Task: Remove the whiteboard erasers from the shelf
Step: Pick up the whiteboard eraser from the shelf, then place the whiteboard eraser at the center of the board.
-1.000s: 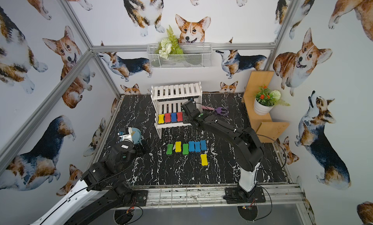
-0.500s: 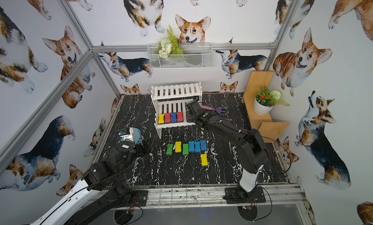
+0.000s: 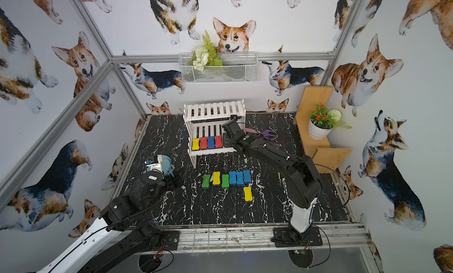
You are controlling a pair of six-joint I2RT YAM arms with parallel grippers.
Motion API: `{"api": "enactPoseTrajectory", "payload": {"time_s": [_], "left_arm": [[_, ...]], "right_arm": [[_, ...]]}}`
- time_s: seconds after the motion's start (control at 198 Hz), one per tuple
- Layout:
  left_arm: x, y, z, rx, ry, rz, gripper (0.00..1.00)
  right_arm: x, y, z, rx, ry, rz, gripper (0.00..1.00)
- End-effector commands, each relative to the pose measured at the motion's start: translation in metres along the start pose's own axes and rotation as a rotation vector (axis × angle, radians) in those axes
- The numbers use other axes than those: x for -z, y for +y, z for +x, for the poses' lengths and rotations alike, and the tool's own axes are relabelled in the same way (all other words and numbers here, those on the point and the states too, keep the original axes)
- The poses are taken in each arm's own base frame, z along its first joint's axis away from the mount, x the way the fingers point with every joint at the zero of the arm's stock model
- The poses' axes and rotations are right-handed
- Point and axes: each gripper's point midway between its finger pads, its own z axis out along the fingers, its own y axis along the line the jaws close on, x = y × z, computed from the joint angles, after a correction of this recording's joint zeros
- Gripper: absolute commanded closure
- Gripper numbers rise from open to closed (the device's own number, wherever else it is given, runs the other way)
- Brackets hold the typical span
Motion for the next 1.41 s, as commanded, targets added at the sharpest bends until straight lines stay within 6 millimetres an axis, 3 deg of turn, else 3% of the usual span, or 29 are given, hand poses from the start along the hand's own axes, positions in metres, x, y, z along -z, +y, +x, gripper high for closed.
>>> {"api": "enactPoseTrajectory", "payload": {"time_s": [0.0,0.177,0.378,0.489,0.625,0.751,0.883,0.993,1.125,1.407], "left_arm": [[0.000,0.000,-0.001,0.007,-0.010,0.002,0.01],[0.000,0.001,0.000,0.006,-0.008,0.000,0.01],[0.000,0.002,0.000,0.006,-0.010,-0.003,0.01],[0.000,0.001,-0.001,0.005,-0.012,0.000,0.01],[0.000,0.000,-0.002,0.004,-0.012,0.002,0.01],[0.000,0.000,-0.002,0.002,-0.014,0.003,0.01],[0.000,-0.001,-0.003,-0.003,-0.019,0.006,0.01],[0.002,-0.001,-0.007,-0.008,-0.026,0.004,0.01],[0.002,0.000,-0.007,-0.010,-0.027,0.004,0.01],[0.002,-0.002,-0.007,-0.024,-0.013,-0.001,0.01]], "right_arm": [[-0.005,-0.003,0.007,0.000,0.019,0.023,0.38],[-0.014,0.000,0.016,-0.001,0.046,0.014,0.40],[-0.012,0.000,0.014,-0.007,0.040,0.013,0.54],[-0.001,0.003,0.005,-0.021,0.019,0.002,0.60],[0.030,0.011,0.005,-0.020,-0.006,-0.024,0.61],[0.056,0.013,0.047,-0.018,0.045,-0.037,0.62],[0.079,0.006,0.117,-0.079,0.136,-0.075,0.62],[0.092,-0.001,0.171,-0.139,0.214,-0.088,0.62],[0.099,0.002,0.216,-0.170,0.295,-0.110,0.62],[0.099,-0.006,0.250,-0.164,0.394,-0.091,0.62]]}}
